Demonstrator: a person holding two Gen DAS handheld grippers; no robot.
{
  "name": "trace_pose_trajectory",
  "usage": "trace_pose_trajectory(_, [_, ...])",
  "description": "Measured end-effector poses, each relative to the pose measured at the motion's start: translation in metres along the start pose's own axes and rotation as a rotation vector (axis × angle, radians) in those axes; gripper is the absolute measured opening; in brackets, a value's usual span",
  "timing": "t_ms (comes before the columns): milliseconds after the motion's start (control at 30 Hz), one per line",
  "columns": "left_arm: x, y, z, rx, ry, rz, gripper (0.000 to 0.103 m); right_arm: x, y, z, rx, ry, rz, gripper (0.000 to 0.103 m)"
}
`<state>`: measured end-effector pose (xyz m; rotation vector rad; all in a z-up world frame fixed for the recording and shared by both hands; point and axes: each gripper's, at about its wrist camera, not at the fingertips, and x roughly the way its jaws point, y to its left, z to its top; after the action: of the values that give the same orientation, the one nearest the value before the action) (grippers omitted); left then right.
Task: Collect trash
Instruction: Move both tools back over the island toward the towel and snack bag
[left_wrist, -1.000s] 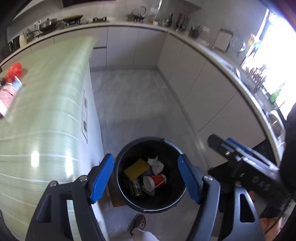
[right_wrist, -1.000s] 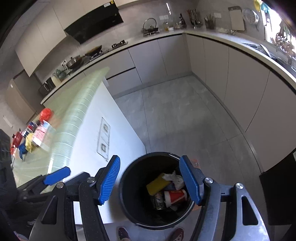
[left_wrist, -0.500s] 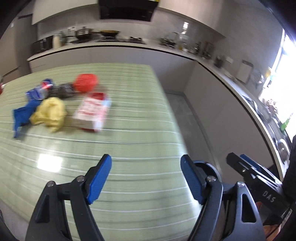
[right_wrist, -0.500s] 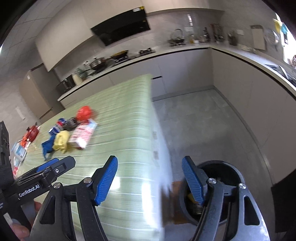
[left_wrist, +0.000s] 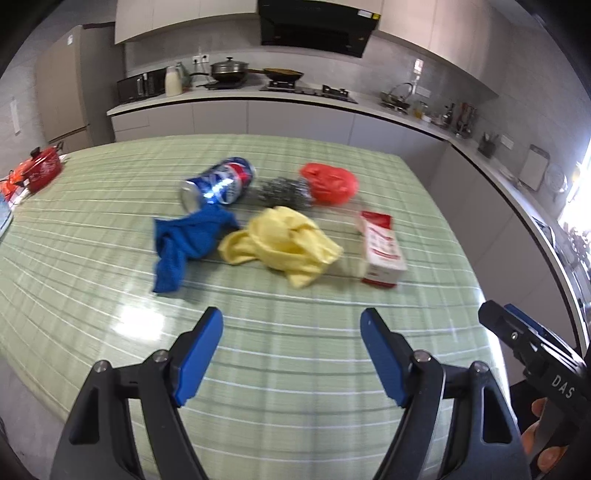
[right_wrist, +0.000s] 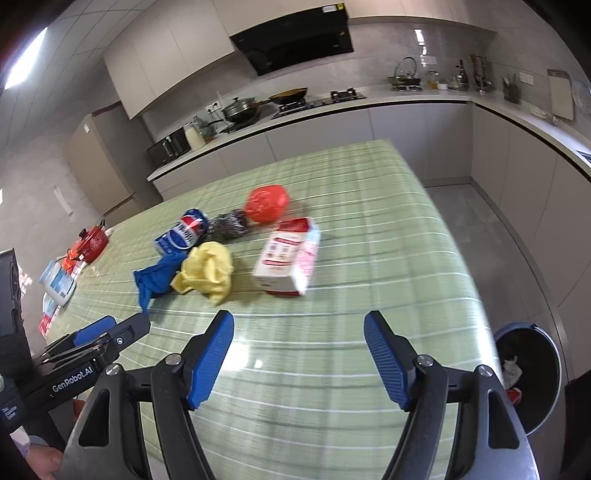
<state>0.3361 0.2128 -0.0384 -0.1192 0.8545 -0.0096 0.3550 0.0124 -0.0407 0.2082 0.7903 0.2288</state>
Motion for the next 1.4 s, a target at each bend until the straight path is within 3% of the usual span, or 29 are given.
trace_pose_trajectory(233, [0.005,0.027,0.020,-0.045,-0.020,0.050,0.078,0.026,0.031,0.024,-0.071,-0.009,0.029,0.077])
trace_pose_trajectory(567, [0.020,0.045,0.047,-0.019,-0.030,0.076,0.078,0.049,0.037,0.047,-0.027,-0.021,0.039,0.078])
trace_pose_trajectory(1033, [0.060,0.096,0.088,0.076,-0.009,-0.049,0.078,0.083,0.065,0.052,0.075,-0.041,-0.156,0.078])
trace_pose_trajectory(1200, [0.081,0.102,0.093,0.093,0.024,-0.059,0.078,0.100,0.056,0.041,0.125,0.002,-0.205,0.078])
trace_pose_trajectory(1400, [0.099,0.107,0.097,0.061,0.035,-0.021,0.078,0.121,0.040,0.038,0.145,0.041,-0.218,0.078])
